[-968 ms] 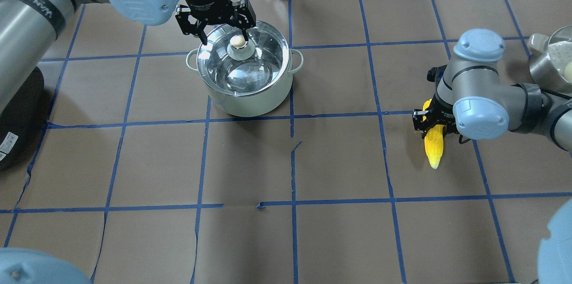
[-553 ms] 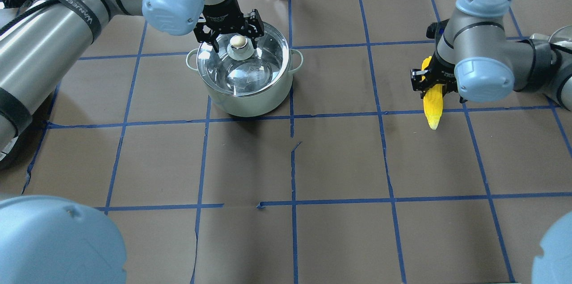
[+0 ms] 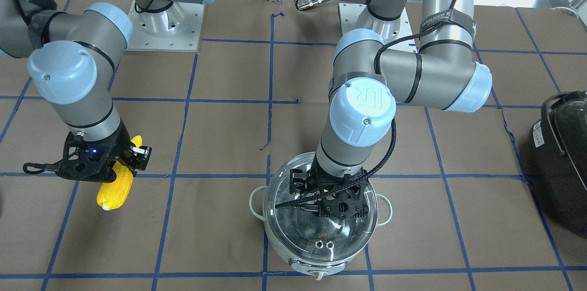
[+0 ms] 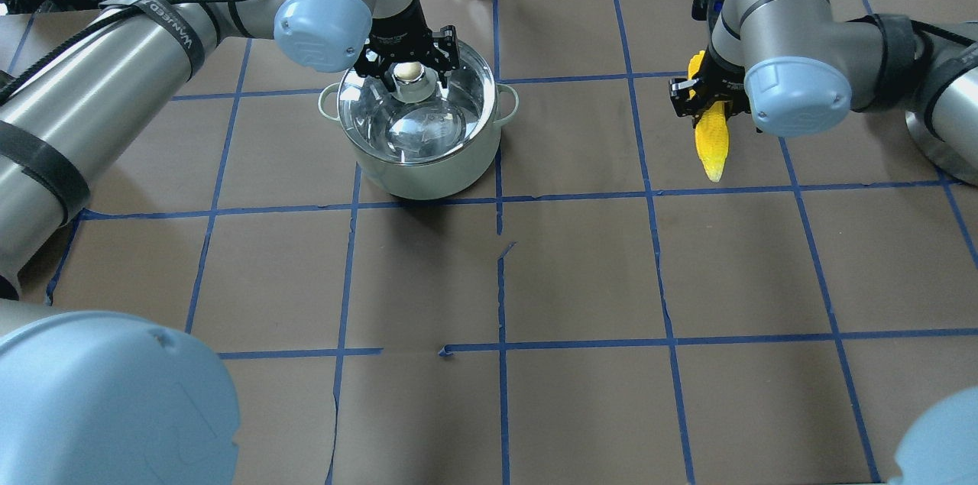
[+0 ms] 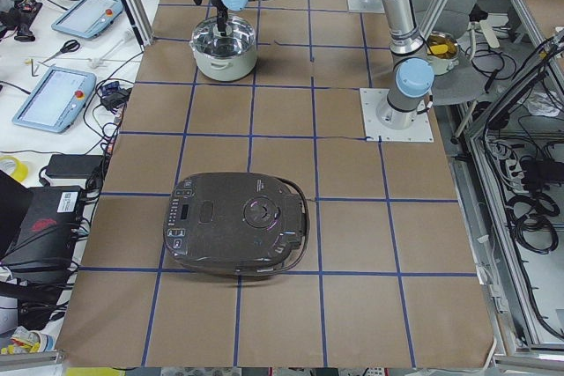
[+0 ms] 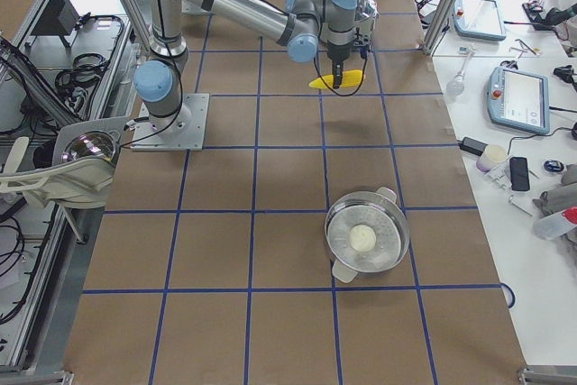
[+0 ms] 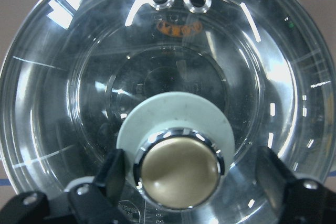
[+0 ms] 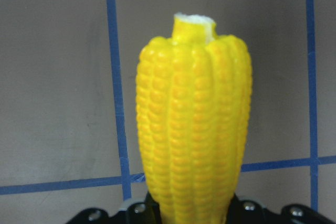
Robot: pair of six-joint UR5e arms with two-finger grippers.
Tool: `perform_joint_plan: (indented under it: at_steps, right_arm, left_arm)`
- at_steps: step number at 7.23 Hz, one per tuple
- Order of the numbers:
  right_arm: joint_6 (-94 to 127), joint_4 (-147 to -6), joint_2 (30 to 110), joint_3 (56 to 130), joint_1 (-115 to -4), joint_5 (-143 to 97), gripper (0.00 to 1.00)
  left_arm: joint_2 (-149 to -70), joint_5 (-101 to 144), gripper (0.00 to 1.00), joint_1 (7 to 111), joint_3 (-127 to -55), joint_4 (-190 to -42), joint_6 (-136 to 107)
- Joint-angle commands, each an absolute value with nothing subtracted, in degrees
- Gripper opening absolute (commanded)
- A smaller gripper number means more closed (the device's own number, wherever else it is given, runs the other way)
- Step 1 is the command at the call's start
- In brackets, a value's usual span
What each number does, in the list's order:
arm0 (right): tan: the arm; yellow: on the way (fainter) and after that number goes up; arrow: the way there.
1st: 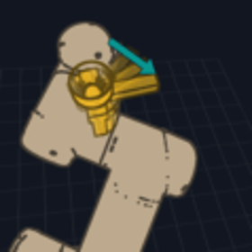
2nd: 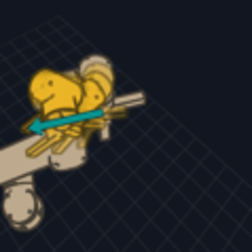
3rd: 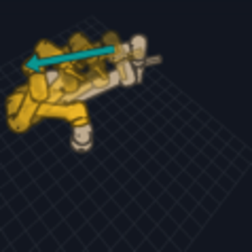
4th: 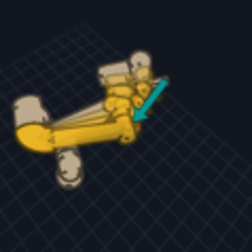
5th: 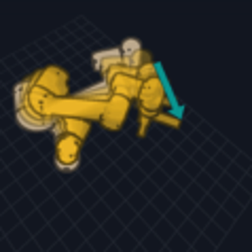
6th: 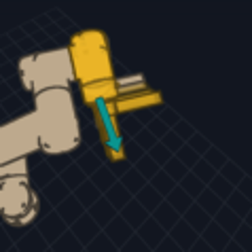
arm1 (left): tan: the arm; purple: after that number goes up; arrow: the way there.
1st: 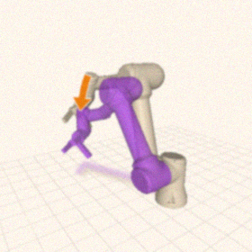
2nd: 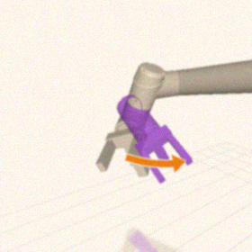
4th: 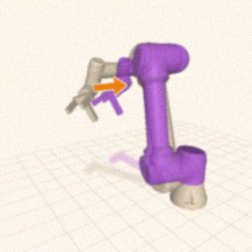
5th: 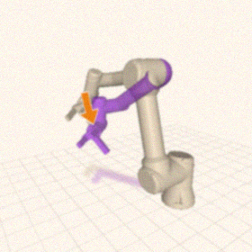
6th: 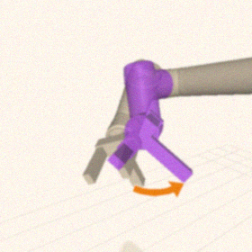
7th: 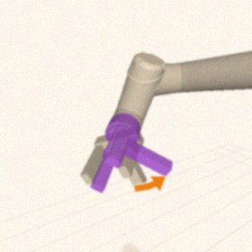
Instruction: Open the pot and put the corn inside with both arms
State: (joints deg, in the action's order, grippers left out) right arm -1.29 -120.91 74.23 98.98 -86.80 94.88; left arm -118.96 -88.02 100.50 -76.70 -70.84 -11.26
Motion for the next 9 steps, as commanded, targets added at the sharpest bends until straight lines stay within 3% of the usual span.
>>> perform_joint_plan:
  at_steps: [1,3,6,9]
  right_arm:
    - [-2.28,-121.46,74.18,97.12,-88.41,94.75,0.00]
    - [-1.41,-121.29,73.83,95.28,-91.04,94.57,0.00]
    - [-0.97,-120.76,71.99,90.45,-96.40,95.19,0.00]
    - [4.36,-119.71,71.72,90.00,-100.18,95.62,0.00]
  left_arm:
    - [-118.13,-88.07,0.16,100.55,-76.64,-70.93,-11.07]
    - [-117.69,-88.07,0.03,100.55,-76.73,-70.93,-11.07]
    - [-114.88,-88.33,0.00,99.67,-76.29,-71.19,-10.99]
    - [-112.51,-88.33,0.00,91.44,-77.43,-75.30,-3.91]
